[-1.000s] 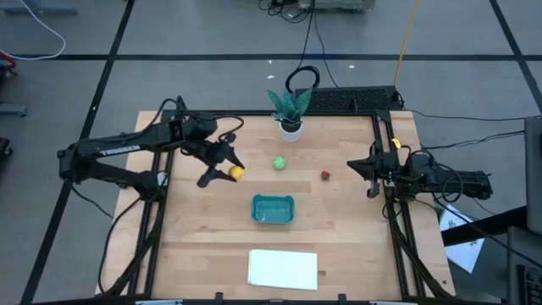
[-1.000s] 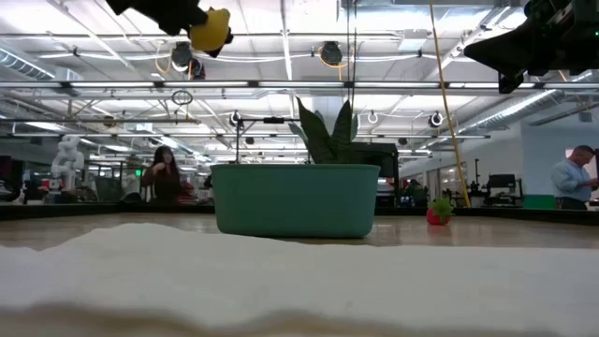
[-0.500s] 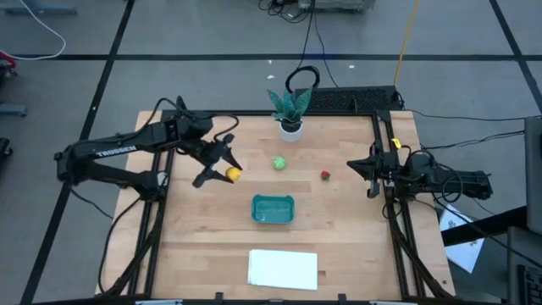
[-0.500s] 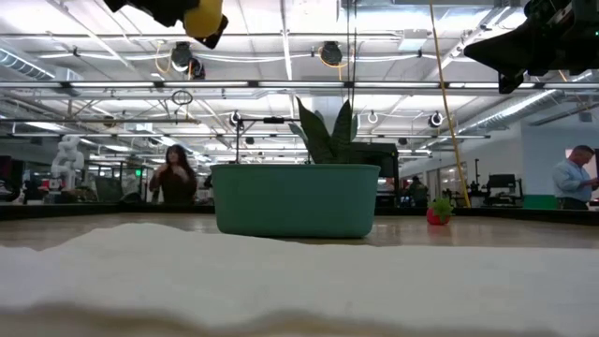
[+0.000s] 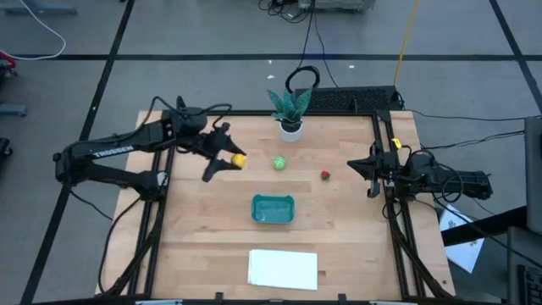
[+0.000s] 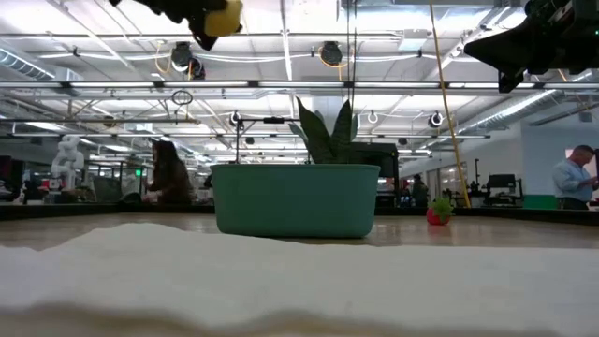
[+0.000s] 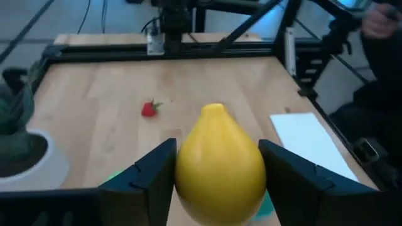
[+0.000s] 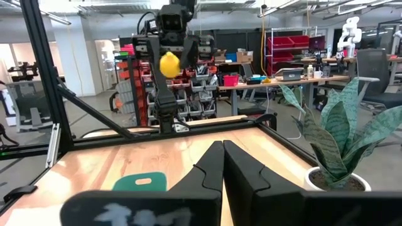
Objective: Pick and placing Produce into tupperware
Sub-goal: Put the yellow lemon into the blue basket
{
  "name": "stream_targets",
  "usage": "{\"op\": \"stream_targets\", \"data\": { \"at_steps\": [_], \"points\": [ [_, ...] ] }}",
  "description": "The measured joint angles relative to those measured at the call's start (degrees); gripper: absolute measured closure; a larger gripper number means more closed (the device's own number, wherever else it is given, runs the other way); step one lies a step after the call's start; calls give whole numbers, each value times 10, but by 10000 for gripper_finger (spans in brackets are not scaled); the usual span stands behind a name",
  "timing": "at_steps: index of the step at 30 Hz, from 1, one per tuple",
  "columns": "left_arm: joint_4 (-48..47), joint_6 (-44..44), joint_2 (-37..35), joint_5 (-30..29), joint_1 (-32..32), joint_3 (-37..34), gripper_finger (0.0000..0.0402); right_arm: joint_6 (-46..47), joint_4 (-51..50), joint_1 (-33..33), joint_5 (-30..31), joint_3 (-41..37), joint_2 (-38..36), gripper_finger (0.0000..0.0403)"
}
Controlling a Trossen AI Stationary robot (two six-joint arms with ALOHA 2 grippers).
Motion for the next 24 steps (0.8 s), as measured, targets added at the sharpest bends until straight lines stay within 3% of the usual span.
{"op": "stream_targets", "data": {
  "at_steps": [9,16,24],
  "points": [
    [102,-51,85,-2,-46,0,203,0,0,0,0,0,0,403],
    [166,-84,146,-3,-77,0,193,0,0,0,0,0,0,403],
    [170,-91,202,-6,-94,0,205,0,0,0,0,0,0,403]
  ]
}}
